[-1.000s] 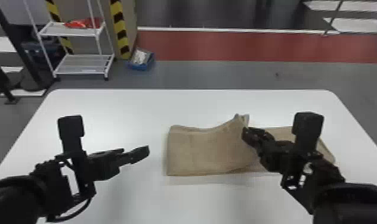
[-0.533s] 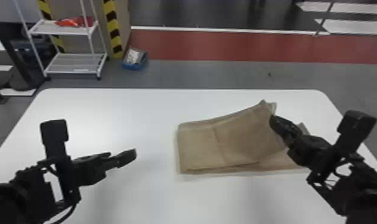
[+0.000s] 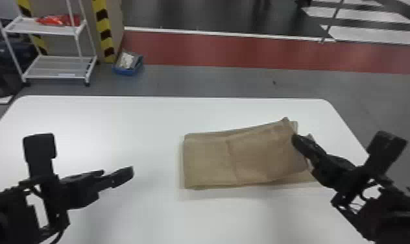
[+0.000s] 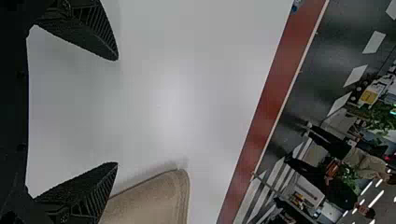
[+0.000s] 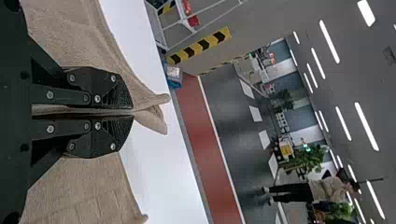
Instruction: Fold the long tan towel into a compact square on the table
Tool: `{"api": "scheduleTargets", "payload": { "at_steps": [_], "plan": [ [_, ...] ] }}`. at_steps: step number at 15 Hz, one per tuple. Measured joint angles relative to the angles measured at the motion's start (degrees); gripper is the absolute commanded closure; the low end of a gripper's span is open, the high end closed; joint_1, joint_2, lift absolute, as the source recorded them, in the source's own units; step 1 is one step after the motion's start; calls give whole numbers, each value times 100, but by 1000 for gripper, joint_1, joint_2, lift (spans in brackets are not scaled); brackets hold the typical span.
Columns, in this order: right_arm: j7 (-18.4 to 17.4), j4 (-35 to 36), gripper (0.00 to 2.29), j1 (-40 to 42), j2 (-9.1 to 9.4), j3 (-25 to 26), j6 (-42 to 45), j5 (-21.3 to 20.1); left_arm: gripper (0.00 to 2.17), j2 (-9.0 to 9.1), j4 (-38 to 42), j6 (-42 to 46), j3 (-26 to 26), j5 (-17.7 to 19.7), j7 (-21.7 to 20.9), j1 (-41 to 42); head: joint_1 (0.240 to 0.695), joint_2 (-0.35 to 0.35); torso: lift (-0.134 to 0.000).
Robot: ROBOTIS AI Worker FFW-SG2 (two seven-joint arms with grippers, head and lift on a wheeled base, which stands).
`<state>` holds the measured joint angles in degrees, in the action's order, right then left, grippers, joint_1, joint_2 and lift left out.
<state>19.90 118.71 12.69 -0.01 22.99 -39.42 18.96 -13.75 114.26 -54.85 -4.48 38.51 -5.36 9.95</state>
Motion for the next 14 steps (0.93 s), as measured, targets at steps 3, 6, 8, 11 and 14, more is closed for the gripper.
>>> {"api": "scheduleTargets", "payload": {
  "at_steps": [3, 6, 8, 11, 14],
  "plan": [
    [11, -245, 1055, -145, -176, 264, -314, 154, 90, 2, 54, -3, 28, -9, 0, 85, 695, -199, -125],
    [79, -662, 1055, -217, -226, 95, -105, 42, 90, 20, 111, 1, 114, -49, 15, 149, 695, -201, -125],
    [153, -667, 1055, -232, -227, 72, -65, 53, 90, 17, 152, -2, 114, -80, 18, 208, 695, -195, -125],
    [180, -376, 1055, -205, -240, 241, -98, 211, 90, 5, 157, -7, 101, -97, 22, 229, 695, -203, -125],
    [181, -251, 1055, -253, -375, 666, -215, 442, 90, 16, 158, -7, 116, -105, 36, 231, 695, -236, -125]
  ]
}}
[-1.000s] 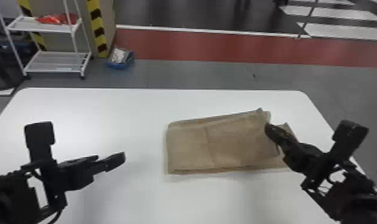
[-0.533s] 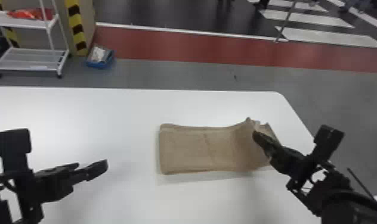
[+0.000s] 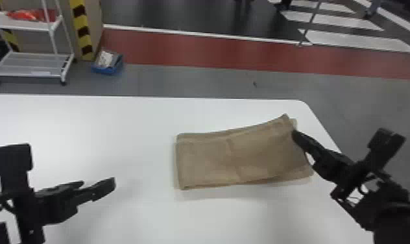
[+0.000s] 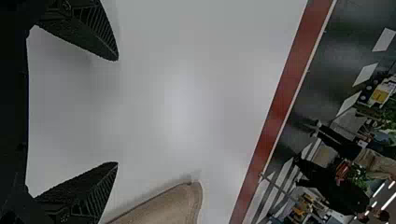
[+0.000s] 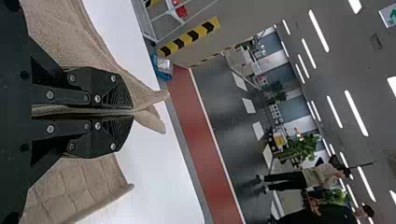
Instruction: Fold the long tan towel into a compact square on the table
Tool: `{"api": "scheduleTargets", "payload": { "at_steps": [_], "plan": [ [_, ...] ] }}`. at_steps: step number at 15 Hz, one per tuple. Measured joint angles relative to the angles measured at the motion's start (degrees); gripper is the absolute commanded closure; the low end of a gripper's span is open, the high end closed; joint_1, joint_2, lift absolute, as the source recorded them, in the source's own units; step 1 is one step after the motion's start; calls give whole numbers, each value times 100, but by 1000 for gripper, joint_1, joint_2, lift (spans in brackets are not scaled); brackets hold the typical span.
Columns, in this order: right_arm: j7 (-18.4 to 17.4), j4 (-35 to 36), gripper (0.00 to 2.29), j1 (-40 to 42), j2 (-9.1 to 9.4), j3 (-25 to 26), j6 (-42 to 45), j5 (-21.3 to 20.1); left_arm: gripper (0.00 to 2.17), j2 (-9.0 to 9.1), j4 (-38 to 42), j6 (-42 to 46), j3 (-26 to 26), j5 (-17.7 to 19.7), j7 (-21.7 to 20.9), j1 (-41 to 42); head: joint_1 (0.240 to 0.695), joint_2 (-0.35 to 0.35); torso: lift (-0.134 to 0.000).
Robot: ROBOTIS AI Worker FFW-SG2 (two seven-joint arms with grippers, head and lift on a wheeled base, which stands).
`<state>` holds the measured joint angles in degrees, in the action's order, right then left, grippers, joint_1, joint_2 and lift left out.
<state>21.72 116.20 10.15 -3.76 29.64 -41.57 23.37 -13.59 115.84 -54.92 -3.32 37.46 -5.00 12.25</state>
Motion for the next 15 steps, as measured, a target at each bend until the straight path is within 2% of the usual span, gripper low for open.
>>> {"api": "scheduleTargets", "payload": {
  "at_steps": [2, 4, 7, 9, 12, 15],
  "plan": [
    [36, -271, 1055, -61, -153, 195, 29, 38, 90, 5, 0, 3, 7, -19, 0, 2, 695, -265, -125],
    [128, -664, 1055, -144, -289, 171, 109, -29, 90, 10, -6, 10, 35, -54, 21, -7, 695, -286, -125],
    [142, -859, 1055, -220, -314, -3, 147, -150, 87, 13, -8, 11, 71, -64, 70, -21, 695, -278, -125],
    [140, -751, 1055, -237, -304, 3, 105, -120, 83, -2, -3, 11, 62, -64, 105, -25, 695, -268, -125],
    [129, -454, 1055, -275, -316, 287, -96, 37, 80, -24, 67, -3, 51, -61, 105, -28, 695, -276, -125],
    [131, -750, 1055, -419, -426, 470, -40, -12, 80, -45, 152, -14, 21, -60, 105, -3, 695, -311, -125]
  ]
}}
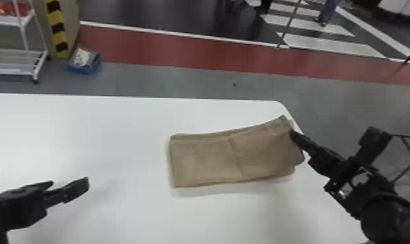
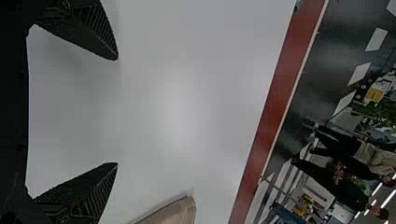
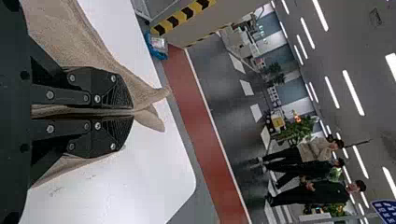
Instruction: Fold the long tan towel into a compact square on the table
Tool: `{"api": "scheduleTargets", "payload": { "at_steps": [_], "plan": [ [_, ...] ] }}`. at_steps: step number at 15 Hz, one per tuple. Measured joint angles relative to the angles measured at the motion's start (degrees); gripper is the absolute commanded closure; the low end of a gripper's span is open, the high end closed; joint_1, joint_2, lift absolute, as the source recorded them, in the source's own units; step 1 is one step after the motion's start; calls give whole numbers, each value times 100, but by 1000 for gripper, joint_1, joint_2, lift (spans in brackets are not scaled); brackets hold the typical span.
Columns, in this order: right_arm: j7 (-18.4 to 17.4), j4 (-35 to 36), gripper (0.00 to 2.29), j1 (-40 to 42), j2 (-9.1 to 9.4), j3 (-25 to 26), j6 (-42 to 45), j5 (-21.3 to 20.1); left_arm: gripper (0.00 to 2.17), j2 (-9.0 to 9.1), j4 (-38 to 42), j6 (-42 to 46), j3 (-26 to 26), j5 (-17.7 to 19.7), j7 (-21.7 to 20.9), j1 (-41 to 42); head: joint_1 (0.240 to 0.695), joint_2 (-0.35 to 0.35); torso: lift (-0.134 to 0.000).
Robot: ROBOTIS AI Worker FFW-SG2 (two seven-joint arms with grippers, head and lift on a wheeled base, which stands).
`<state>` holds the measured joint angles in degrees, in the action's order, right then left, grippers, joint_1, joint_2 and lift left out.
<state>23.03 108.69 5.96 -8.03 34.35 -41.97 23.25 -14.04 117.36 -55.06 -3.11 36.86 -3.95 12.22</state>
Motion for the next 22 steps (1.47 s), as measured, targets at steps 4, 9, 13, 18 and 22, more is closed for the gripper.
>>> {"api": "scheduleTargets", "payload": {
  "at_steps": [4, 9, 13, 18, 22],
  "plan": [
    [20, -565, 1055, -204, -63, -164, 171, -276, 80, -18, 5, 2, -22, -2, -3, 72, 695, -313, -125],
    [26, -189, 1055, -151, -53, 21, -14, 78, 80, -19, 2, -6, -39, -4, 1, 66, 695, -308, -125],
    [47, -397, 1055, -192, -222, 246, 36, 153, 80, -11, -17, 7, 2, -13, 5, 12, 695, -346, -125],
    [-64, -960, 12, -403, -257, -290, 262, -574, 80, 42, 10, -9, 47, -39, 18, -39, 695, -331, -125],
    [-80, -774, 26, -241, -191, -264, 770, -555, 80, 42, 151, -38, 45, -13, 18, -31, 695, -338, -125]
  ]
}}
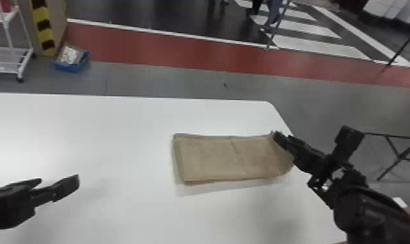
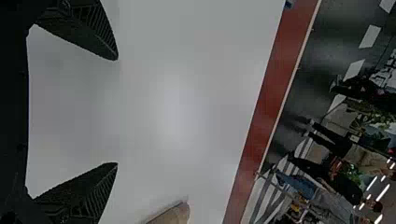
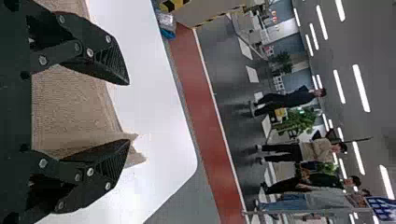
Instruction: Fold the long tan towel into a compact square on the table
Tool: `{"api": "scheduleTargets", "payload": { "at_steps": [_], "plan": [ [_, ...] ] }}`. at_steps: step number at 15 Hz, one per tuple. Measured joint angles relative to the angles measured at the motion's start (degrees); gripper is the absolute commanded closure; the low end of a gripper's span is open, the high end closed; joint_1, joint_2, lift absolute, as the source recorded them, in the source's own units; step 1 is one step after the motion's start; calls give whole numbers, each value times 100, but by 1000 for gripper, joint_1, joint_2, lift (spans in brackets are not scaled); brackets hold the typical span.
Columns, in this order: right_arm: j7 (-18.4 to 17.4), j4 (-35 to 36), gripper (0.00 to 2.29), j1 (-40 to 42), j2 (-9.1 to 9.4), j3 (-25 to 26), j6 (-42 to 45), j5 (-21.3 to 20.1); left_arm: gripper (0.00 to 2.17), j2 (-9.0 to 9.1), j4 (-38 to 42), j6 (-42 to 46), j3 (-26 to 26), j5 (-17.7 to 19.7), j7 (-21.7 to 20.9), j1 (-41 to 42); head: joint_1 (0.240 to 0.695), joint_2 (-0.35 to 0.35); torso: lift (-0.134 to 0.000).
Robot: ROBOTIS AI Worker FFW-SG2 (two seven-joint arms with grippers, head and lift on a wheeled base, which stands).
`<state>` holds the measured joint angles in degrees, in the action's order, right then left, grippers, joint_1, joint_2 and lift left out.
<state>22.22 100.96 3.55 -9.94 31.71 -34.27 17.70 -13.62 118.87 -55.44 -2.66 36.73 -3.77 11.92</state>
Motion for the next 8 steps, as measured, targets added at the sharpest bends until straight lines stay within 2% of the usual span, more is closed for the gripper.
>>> {"api": "scheduleTargets", "payload": {
  "at_steps": [4, 6, 8],
  "plan": [
    [56, 475, 49, 495, 62, 397, 469, 411, 80, 3, 71, 13, 126, -13, 0, -14, 695, -350, -125],
    [213, 526, 73, 681, 52, 592, 511, 516, 80, 9, 74, 57, 318, -13, 51, -21, 695, -350, -125],
    [309, 528, 107, 835, 34, 718, 525, 450, 80, 19, 75, 156, 622, -69, 170, -28, 695, -350, -125]
  ]
}}
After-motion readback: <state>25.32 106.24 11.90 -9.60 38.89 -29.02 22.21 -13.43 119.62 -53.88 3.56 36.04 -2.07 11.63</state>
